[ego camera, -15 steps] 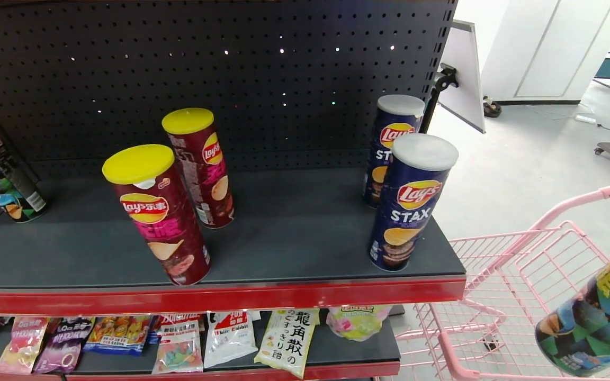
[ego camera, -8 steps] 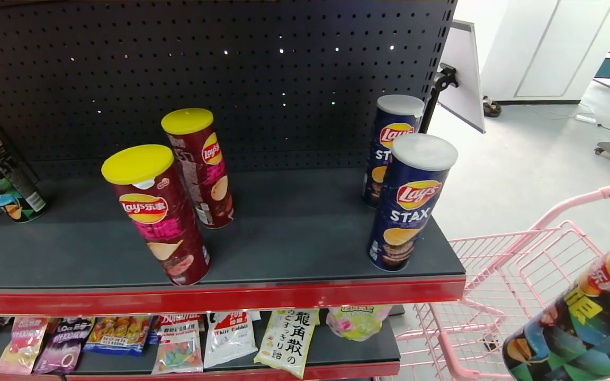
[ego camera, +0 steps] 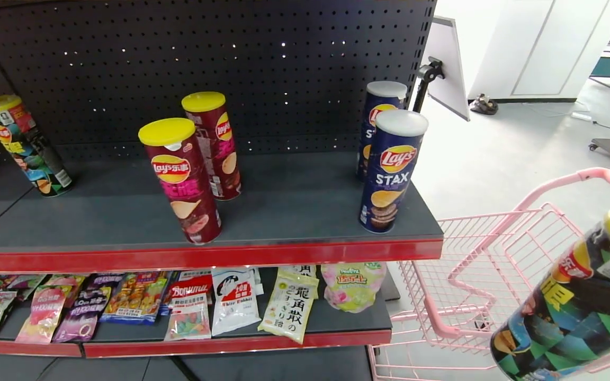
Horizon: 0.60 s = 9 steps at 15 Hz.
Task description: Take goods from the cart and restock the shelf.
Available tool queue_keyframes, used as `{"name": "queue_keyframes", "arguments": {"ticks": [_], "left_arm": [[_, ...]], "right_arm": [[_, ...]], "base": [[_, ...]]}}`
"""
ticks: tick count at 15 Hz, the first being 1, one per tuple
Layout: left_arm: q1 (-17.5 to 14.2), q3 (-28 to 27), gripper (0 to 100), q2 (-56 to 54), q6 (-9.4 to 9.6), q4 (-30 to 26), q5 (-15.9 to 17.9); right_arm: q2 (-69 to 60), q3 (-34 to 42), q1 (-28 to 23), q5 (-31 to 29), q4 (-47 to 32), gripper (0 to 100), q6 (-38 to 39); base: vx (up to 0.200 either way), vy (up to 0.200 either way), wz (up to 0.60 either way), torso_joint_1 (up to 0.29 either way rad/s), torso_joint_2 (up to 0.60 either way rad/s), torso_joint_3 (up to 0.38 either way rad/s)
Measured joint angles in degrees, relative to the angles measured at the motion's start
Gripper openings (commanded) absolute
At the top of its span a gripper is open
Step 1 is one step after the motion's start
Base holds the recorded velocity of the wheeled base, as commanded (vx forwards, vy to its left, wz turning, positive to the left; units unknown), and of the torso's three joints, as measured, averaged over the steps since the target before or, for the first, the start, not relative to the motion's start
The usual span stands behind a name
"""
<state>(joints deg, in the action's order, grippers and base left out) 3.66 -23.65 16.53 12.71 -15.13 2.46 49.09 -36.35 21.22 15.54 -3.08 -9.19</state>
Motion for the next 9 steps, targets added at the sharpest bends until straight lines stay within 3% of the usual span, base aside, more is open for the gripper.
{"name": "queue_keyframes", "arguments": {"ticks": [4, 9], "left_arm": [[0.1, 0.0, 100, 0.1, -0.18, 0.1, 0.5], [0.1, 0.1, 100, 0.1, -0.27, 0.1, 0.6]], "right_arm": [[0.2, 0.4, -0.1, 0.0, 0.0, 0, -0.2], [0.4, 0.2, 1.4, 0.1, -0.1, 0, -0.4]], "base": [[0.0, 0.0, 0.0, 0.0, 0.0, 0.0], [0.0, 0.2, 0.0, 0.009, 0.01, 0.001]]}}
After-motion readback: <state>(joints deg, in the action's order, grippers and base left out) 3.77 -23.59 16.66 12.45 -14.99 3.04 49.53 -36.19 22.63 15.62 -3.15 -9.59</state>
